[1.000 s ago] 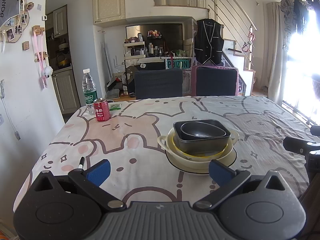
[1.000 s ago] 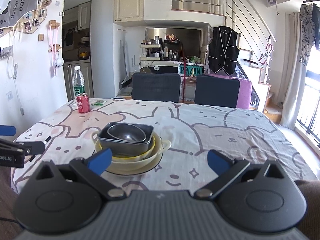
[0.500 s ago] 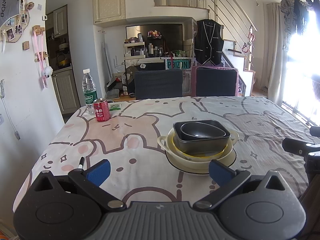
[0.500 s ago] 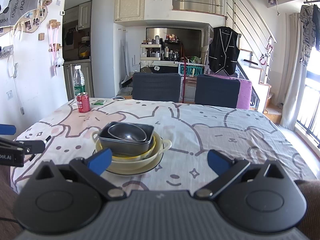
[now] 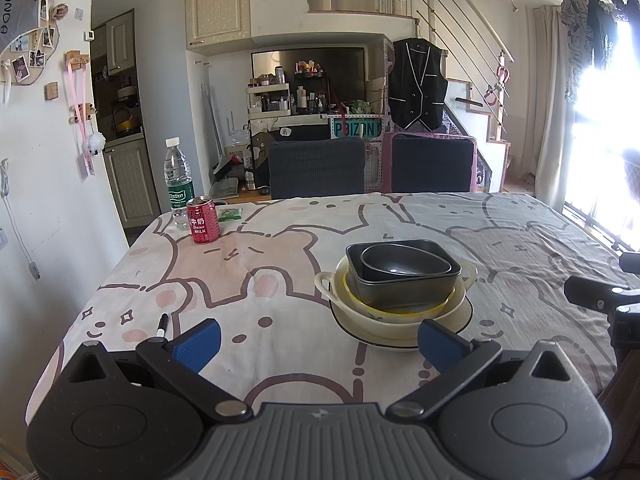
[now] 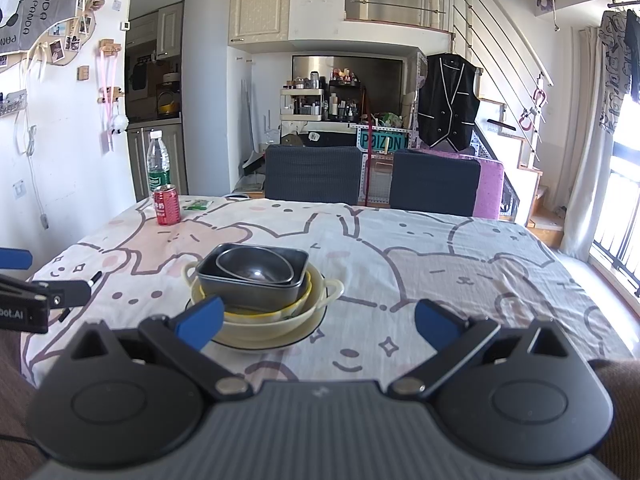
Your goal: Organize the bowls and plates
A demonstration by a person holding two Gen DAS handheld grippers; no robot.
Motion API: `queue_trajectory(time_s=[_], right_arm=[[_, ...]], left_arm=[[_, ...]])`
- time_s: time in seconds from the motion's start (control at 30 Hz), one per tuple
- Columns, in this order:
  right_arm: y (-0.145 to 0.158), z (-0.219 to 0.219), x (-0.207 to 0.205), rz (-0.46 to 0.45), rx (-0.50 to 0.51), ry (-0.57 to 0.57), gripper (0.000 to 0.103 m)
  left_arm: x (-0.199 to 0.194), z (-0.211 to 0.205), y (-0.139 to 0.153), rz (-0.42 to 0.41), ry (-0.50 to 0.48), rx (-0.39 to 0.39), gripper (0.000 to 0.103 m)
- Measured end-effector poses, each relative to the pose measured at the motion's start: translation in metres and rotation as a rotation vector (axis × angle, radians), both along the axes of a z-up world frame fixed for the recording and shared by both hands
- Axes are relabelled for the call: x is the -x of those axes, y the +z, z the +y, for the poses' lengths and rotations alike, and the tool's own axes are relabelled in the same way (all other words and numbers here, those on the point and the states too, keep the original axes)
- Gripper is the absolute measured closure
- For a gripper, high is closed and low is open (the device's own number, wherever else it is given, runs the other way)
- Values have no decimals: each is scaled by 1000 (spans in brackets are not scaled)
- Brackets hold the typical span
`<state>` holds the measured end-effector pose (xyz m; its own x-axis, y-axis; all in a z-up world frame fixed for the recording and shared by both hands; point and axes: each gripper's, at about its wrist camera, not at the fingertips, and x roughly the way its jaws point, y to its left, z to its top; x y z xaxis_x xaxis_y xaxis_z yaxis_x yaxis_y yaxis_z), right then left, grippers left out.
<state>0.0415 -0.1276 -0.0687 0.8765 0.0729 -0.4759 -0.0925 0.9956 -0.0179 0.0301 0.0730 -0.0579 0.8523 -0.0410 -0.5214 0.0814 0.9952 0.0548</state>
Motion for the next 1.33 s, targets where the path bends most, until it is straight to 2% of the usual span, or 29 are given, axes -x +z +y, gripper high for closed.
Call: queue_trajectory(time_s=[1.33], right_arm=[[-1, -1, 2, -2, 0, 5, 0]], left_arm=[[-1, 3, -1, 3, 14, -2, 0]])
